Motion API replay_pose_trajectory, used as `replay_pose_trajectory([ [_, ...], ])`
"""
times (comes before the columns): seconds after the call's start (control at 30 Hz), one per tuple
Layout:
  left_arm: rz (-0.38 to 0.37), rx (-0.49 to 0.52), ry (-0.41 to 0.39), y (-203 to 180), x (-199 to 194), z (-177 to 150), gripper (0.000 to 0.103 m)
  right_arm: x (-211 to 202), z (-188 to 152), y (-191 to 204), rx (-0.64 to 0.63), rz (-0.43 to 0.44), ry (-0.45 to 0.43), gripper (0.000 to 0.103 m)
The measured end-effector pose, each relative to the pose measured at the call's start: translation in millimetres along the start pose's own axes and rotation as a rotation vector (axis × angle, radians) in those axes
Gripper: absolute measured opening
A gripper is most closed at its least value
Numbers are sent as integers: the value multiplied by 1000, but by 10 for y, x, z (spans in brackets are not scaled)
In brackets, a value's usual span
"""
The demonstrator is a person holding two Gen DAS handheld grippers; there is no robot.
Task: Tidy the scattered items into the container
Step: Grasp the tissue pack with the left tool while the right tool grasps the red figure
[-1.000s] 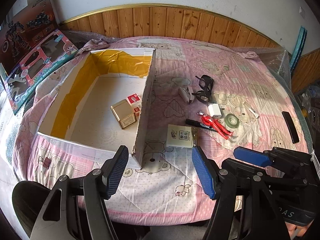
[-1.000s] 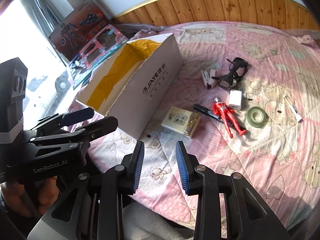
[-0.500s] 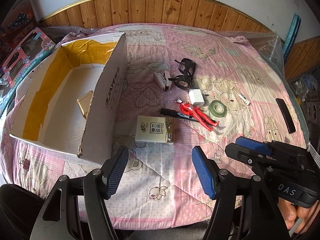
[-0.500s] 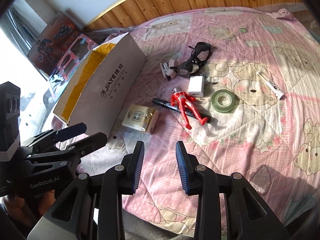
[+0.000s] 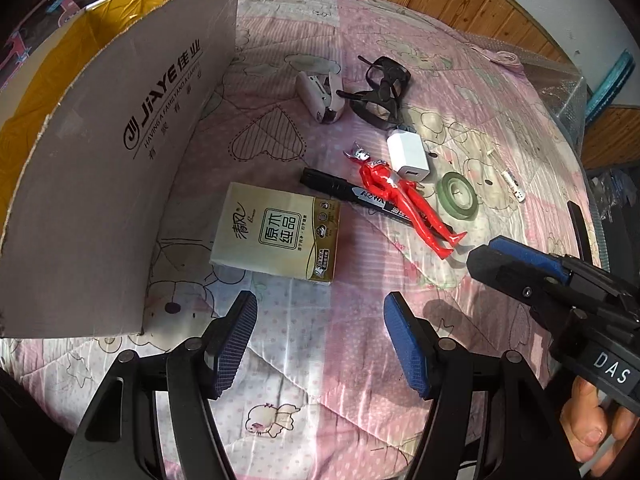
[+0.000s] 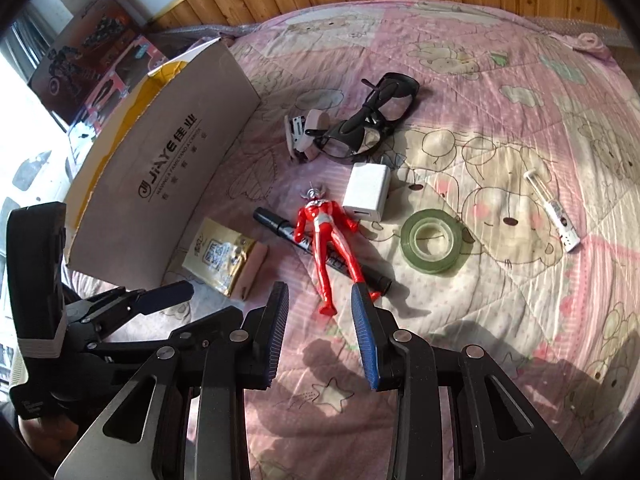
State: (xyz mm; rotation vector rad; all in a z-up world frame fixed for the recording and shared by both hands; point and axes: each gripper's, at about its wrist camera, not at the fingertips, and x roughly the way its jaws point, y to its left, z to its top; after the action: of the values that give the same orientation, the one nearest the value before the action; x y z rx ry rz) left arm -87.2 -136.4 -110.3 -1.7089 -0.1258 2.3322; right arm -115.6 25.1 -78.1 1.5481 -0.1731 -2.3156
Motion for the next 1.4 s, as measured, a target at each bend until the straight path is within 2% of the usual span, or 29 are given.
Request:
replay_pose_trajectory([
  [0.2,22,-34,18,93,325,159,67,481,176,-106,-7,-2,75,37],
  [0.33,105,-12,-94,104,240,327,68,515,102,-160,39,80,118,30],
  [0.4,89,-30,-115,157,194,383,68,504,78,-145,23,85,116,30],
  [0.6,75,-69,-100,179,290,466,75,569,141,-143,34,97,91,32],
  [0.7,87,-96,-86,144,394,572,79,582,165,-231,86,130,93,29],
  [0.8,74,-86,-101,69,465,664,79,519,172,-329,136,148,94,29],
  [0.87,31,-34,-109,-14,466,698,57,471,185,-382,160,155,82,29],
  [0.9,2,-11,-103,-49,451,703,42,446,188,-407,171,160,78,29],
  [0.93,-3,15,-97,-85,432,700,39,418,192,-427,177,161,71,29],
  [1.0,17,43,-96,-108,388,667,39,364,194,-454,187,158,56,29],
  [1.1,25,6,-89,-14,340,611,40,340,192,-475,189,154,50,29],
  [1.3,84,-12,-140,2,346,761,63,447,186,-451,172,124,66,33],
  [1.4,97,-41,-162,39,403,927,65,519,180,-523,187,125,73,34],
])
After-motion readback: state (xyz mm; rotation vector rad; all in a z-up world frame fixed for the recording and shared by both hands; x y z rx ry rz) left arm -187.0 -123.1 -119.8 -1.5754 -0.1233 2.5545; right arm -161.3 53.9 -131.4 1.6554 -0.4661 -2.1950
